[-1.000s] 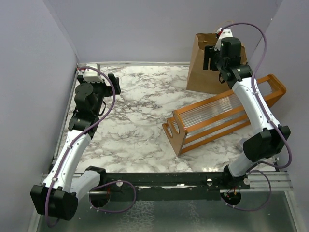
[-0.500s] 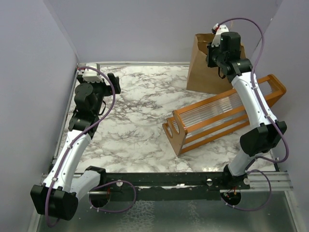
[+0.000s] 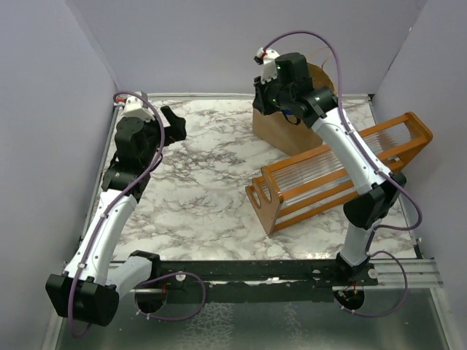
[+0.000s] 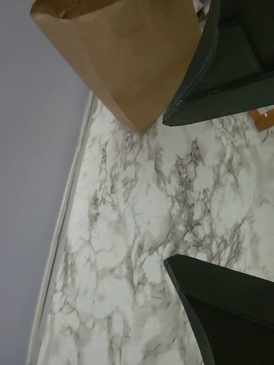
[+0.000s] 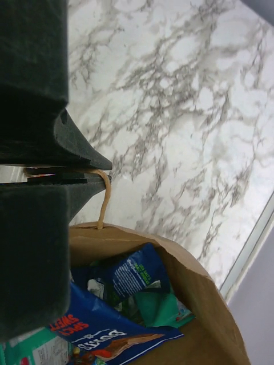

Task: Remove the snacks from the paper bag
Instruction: Move the paper bag to the center of the board.

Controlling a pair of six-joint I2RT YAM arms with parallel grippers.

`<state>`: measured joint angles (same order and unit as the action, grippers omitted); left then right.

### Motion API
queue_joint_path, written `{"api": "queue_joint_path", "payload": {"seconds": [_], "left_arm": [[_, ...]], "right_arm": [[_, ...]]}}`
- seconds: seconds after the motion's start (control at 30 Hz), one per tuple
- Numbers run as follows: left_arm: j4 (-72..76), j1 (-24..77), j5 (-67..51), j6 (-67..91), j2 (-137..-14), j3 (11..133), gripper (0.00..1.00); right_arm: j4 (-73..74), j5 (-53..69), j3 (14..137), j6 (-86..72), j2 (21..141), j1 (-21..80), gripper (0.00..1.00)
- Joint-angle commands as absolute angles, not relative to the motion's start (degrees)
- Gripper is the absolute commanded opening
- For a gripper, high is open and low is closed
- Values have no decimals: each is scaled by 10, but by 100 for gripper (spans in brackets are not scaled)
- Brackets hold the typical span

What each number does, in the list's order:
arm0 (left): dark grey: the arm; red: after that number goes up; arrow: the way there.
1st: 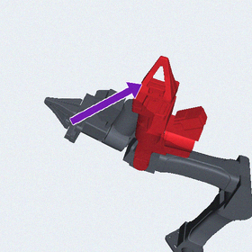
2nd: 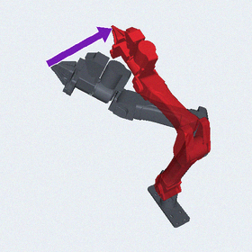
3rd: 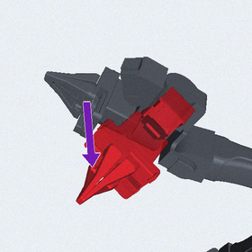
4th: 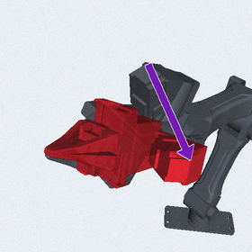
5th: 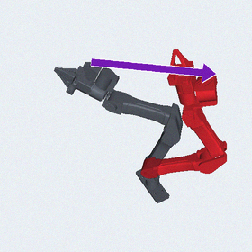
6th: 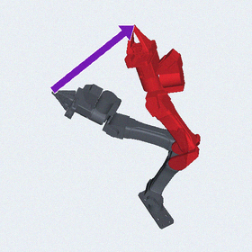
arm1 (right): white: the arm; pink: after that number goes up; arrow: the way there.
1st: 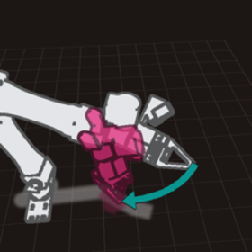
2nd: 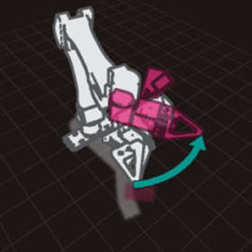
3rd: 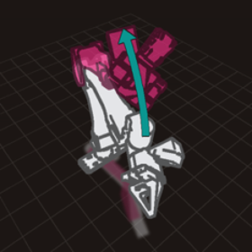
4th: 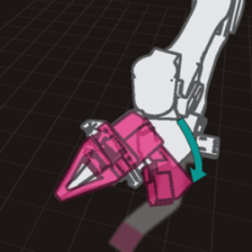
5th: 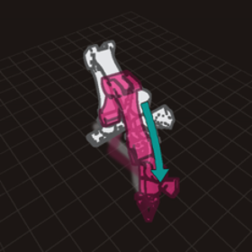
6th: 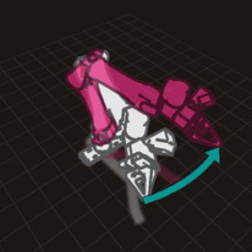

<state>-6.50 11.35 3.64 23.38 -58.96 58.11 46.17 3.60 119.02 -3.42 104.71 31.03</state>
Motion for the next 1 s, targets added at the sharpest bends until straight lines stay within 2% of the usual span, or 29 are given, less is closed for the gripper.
{"api": "queue_joint_path", "payload": {"seconds": [0.0,0.27,0.37,0.47,0.63,0.7,0.93,0.97], "left_arm": [[-147,112,-18,354,-573,626,98],[-134,112,-109,484,-520,603,96],[-118,112,-126,524,-505,588,94],[-109,112,-138,549,-498,584,93],[-106,112,-153,558,-500,596,93],[-113,112,-154,554,-504,610,94],[-92,112,-168,560,-531,630,97],[-90,112,-173,558,-542,636,97]], "right_arm": [[477,69,1261,-63,1081,371,7],[459,103,1296,-102,1113,452,9],[454,117,1304,-108,1121,461,13],[452,105,1303,-102,1111,461,27],[437,53,1257,-67,1047,461,67],[424,22,1226,-52,1014,461,78],[361,-144,1127,10,903,453,99],[346,-148,1114,14,893,439,100]]}}
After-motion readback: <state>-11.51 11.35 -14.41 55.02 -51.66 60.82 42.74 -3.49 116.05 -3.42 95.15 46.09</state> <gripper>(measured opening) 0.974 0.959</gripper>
